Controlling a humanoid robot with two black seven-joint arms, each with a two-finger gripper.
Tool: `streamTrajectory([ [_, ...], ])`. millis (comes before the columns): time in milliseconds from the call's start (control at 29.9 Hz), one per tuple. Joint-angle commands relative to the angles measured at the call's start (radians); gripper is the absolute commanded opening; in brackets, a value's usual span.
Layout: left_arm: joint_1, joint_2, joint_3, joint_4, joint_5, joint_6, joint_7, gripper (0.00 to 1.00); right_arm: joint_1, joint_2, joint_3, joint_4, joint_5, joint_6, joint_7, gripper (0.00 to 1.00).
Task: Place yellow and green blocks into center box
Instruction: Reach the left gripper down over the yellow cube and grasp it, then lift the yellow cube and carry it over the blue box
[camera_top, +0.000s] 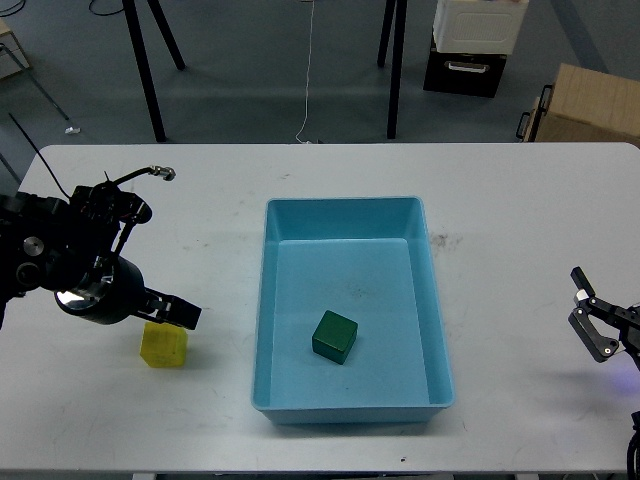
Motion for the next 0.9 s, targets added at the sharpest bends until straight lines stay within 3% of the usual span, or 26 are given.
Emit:
streamTrajectory([
  [0, 0.073, -0.002, -0.054, 0.044, 0.025, 0.000, -0.001, 1.00, 0.000, -0.001, 0.000, 0.000, 0.000, 0.000, 0.000, 0.98],
  [702, 0.199, -0.101, -0.102, 0.180, 0.075, 0.000, 0.003, 1.00, -0.009, -0.003, -0.005, 0.002, -0.003, 0.007, -0.002, 0.98],
  [869, 0.219, -0.091, -0.100, 0.165, 0.111, 0.000, 0.040, 0.97, -0.009, -0.004, -0.003, 0.000, -0.003, 0.007, -0.002, 0.97],
])
